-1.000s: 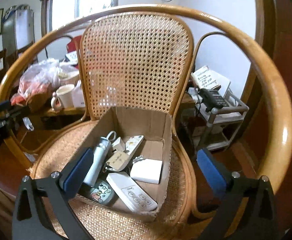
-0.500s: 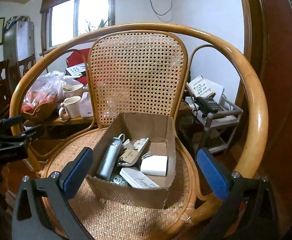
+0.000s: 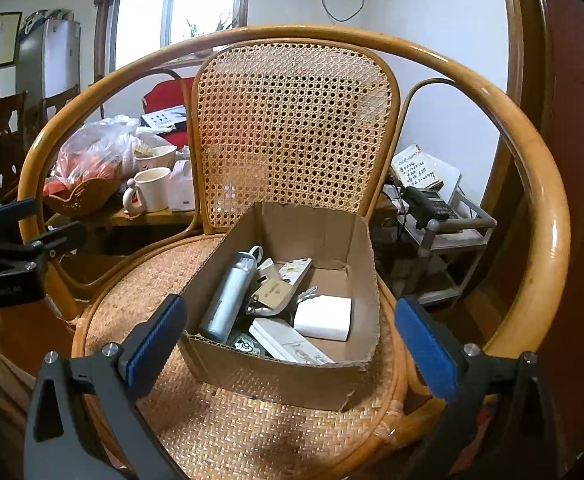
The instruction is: Organize rigid objects
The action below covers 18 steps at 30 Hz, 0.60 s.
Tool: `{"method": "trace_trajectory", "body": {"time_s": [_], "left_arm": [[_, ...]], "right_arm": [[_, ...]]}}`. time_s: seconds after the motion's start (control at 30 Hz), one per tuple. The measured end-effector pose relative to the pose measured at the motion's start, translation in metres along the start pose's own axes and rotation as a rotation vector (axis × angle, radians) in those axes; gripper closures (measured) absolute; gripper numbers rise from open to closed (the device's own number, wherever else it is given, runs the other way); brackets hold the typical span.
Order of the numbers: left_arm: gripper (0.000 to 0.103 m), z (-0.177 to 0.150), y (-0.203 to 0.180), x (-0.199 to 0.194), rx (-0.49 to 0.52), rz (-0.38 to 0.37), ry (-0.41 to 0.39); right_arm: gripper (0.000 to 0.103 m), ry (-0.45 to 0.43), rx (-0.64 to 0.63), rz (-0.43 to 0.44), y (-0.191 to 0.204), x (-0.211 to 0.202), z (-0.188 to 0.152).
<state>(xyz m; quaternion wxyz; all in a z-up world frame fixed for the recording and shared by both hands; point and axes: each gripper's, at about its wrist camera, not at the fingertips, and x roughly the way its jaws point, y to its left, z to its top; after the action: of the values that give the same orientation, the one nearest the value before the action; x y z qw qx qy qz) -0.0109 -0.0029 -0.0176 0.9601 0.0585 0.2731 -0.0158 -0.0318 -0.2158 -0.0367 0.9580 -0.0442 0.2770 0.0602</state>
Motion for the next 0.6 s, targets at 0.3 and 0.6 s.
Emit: {"method": "trace_trajectory", "body": {"time_s": [0.3,0.6], "left_arm": [[0.001,-0.0010,-0.0018,0.0051,0.018,0.007,0.019],[0.001,-0.0016,-0.0009,0.0064,0.021,0.008,0.024]], "right_arm": [[0.000,-0.008,0.024,-0.008,-0.0037,-0.0006,0.0016],[0.000,-0.013,0.024,-0.010,-0.0054,-0.0018,0.0030]]}}
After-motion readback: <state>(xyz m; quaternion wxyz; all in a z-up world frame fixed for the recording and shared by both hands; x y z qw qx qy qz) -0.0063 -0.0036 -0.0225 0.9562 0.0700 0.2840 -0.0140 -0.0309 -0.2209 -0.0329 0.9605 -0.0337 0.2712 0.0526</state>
